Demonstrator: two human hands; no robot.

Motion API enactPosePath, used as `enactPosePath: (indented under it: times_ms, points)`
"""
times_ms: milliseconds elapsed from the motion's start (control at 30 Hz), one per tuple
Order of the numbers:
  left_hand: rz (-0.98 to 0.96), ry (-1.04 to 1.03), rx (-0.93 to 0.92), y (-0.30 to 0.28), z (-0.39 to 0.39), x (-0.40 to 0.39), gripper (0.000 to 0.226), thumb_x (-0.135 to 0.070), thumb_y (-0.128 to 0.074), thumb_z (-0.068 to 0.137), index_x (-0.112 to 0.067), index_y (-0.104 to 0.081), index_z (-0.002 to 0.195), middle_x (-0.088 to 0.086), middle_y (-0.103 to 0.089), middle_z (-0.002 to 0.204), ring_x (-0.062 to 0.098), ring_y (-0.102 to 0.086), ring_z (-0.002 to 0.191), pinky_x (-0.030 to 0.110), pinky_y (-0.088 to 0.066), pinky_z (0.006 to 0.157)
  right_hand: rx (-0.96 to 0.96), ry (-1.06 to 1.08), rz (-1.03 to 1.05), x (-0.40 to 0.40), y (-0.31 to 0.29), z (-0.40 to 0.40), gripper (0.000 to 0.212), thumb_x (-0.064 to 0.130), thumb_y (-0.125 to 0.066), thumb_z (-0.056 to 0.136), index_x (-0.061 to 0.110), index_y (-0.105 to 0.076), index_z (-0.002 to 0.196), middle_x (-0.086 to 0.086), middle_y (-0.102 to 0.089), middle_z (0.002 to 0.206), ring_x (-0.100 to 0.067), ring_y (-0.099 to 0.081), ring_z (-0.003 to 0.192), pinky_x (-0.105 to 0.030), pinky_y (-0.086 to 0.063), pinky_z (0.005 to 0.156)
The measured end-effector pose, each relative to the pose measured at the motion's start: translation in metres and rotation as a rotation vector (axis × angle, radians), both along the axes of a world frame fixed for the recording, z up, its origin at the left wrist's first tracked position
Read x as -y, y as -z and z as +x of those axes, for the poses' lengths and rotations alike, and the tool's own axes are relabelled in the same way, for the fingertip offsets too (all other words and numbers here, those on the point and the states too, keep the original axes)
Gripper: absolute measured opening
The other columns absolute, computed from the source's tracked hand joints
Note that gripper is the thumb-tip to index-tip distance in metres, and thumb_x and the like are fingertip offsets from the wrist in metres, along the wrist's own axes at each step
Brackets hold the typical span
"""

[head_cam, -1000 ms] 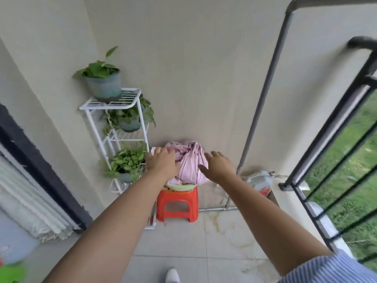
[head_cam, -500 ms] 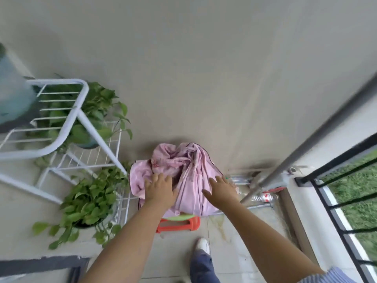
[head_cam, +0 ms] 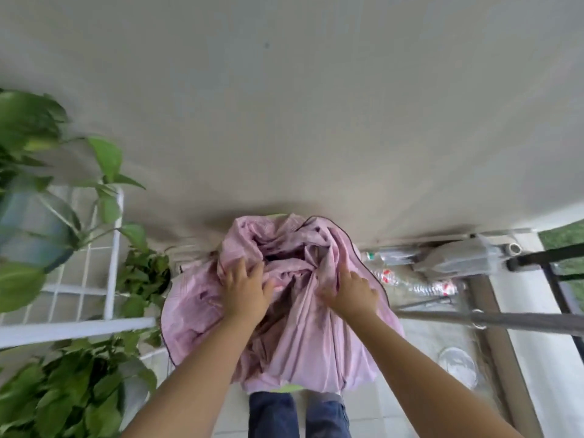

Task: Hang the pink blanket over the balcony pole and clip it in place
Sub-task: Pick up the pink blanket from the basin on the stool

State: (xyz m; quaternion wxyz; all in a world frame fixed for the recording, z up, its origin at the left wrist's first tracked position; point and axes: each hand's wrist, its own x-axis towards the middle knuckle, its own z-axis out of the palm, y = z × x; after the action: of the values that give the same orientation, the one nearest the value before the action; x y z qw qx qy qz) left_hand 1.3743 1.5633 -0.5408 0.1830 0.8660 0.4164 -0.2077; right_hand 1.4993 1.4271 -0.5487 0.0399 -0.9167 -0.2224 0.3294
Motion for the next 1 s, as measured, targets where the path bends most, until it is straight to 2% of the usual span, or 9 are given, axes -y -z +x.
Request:
enactPosePath:
  times_ms: [100, 267, 400, 533, 633, 700, 833, 900, 1000]
  points:
    - [-0.067, 0.054, 0.062, 0.016, -0.002, -0.001, 0.034, -0.029, -0.044, 0.092, -0.002, -0.060, 0.106, 0.022, -0.058, 0.116, 0.037, -0.052, 0.107, 0.042, -0.045, 0.087, 0.001, 0.031, 0.018, 0.000, 0.010, -0.004, 0.013, 0.029, -0.045, 0.086, 0.019, -0.053, 0.082, -0.006, -0.067, 0.090, -0.027, -0.057, 0.100, -0.033, -0.027, 0.086]
    - [-0.196, 0.195, -0.035, -0.004, -0.025, -0.010, 0.030, -0.024, -0.047, 0.089, -0.004, -0.049, 0.066, 0.020, -0.060, 0.087, 0.035, -0.059, 0.090, 0.038, -0.045, 0.070, 0.149, -0.243, 0.376, 0.016, -0.004, -0.016, 0.021, 0.011, -0.046, 0.062, 0.018, -0.043, 0.042, -0.002, -0.052, 0.040, -0.023, -0.059, 0.047, -0.034, -0.042, 0.068]
    - [-0.208, 0.118, -0.014, -0.029, -0.035, -0.025, 0.033, -0.039, -0.049, 0.087, -0.012, -0.054, 0.068, 0.009, -0.054, 0.075, 0.033, -0.061, 0.090, 0.031, -0.041, 0.064, 0.252, -0.668, 0.472, 0.047, -0.013, -0.034, 0.014, 0.007, -0.059, 0.050, 0.021, -0.058, 0.051, 0.008, -0.057, 0.047, -0.015, -0.060, 0.055, -0.034, -0.040, 0.080]
    - [0.118, 0.227, 0.383, -0.035, 0.001, -0.035, 0.051, -0.038, -0.049, 0.082, -0.011, -0.051, 0.125, 0.018, -0.049, 0.134, 0.037, -0.043, 0.126, 0.051, -0.038, 0.102, 0.273, -0.782, 0.536, 0.060, -0.012, -0.051, 0.019, 0.010, -0.070, 0.050, 0.024, -0.069, 0.063, 0.012, -0.067, 0.059, -0.010, -0.067, 0.073, -0.038, -0.035, 0.093]
    - [-0.096, 0.467, 0.097, -0.031, 0.036, -0.032, 0.034, -0.031, -0.039, 0.092, -0.020, -0.055, 0.120, 0.005, -0.035, 0.148, 0.026, -0.017, 0.142, 0.054, -0.006, 0.115, 0.264, -0.825, 0.497, 0.060, -0.016, -0.048, 0.025, 0.010, -0.074, 0.046, 0.025, -0.071, 0.066, 0.012, -0.070, 0.063, -0.010, -0.069, 0.076, -0.041, -0.035, 0.093]
    - [-0.150, 0.569, -0.076, -0.029, 0.045, -0.026, 0.027, -0.022, -0.033, 0.095, -0.017, -0.057, 0.107, 0.006, -0.055, 0.129, 0.026, -0.033, 0.134, 0.050, 0.001, 0.116, 0.253, -0.853, 0.451, 0.063, -0.022, -0.045, 0.027, 0.012, -0.078, 0.044, 0.025, -0.072, 0.067, 0.012, -0.070, 0.063, -0.011, -0.070, 0.076, -0.040, -0.050, 0.089]
    - [-0.066, 0.691, -0.150, -0.038, 0.026, -0.021, 0.021, -0.009, -0.035, 0.090, -0.006, -0.049, 0.105, 0.018, -0.064, 0.109, 0.035, -0.053, 0.110, 0.037, -0.035, 0.097, 0.218, -0.726, 0.556, 0.063, -0.032, -0.035, 0.033, 0.042, -0.057, 0.072, 0.017, -0.068, 0.092, -0.002, -0.073, 0.085, -0.023, -0.068, 0.086, -0.042, -0.052, 0.080]
    - [-0.119, 0.654, -0.167, -0.044, 0.006, -0.020, 0.018, -0.011, -0.037, 0.091, -0.004, -0.048, 0.103, 0.020, -0.063, 0.107, 0.037, -0.058, 0.098, 0.037, -0.042, 0.074, 0.301, -0.549, 0.391, 0.050, -0.036, -0.027, 0.059, 0.055, -0.050, 0.070, 0.019, -0.051, 0.116, -0.010, -0.067, 0.111, -0.031, -0.062, 0.104, -0.048, -0.048, 0.086]
    - [-0.276, 0.554, -0.247, -0.054, -0.025, -0.013, 0.027, -0.023, -0.033, 0.096, -0.005, -0.050, 0.105, 0.019, -0.060, 0.113, 0.036, -0.057, 0.101, 0.039, -0.045, 0.080, -0.045, -0.401, 0.035, 0.028, -0.044, -0.026, 0.070, 0.049, -0.059, 0.073, 0.021, -0.034, 0.131, -0.013, -0.052, 0.131, -0.034, -0.048, 0.121, -0.049, -0.037, 0.100]
